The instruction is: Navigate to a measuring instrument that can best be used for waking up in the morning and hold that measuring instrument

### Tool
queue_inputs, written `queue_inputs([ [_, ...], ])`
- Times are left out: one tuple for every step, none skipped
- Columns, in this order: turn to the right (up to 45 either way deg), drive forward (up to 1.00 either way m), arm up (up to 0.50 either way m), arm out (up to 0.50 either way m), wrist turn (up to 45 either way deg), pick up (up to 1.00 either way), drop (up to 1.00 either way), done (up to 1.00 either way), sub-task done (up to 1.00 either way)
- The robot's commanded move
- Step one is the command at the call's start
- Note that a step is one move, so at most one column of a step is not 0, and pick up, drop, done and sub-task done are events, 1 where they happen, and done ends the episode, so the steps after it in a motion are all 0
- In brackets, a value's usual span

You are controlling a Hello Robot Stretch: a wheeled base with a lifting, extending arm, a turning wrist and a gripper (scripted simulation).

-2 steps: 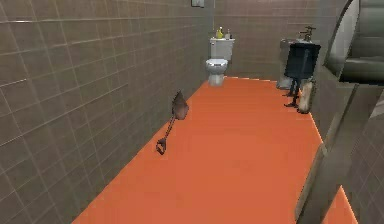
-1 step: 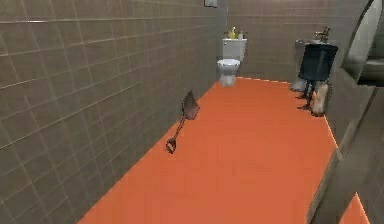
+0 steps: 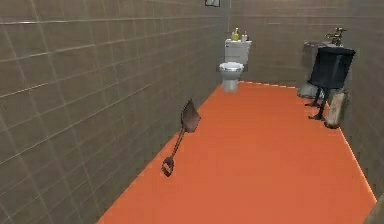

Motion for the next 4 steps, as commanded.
queue_inputs([
  [-45.0,0.00,0.00,0.00,0.0,0.00,0.00,0.00,0.00],
  [-36.0,0.00,0.00,0.00,0.0,0.00,0.00,0.00,0.00],
  [0.0,0.45,0.00,0.00,0.0,0.00,0.00,0.00,0.00],
  [-45.0,0.00,0.00,0.00,0.0,0.00,0.00,0.00,0.00],
])
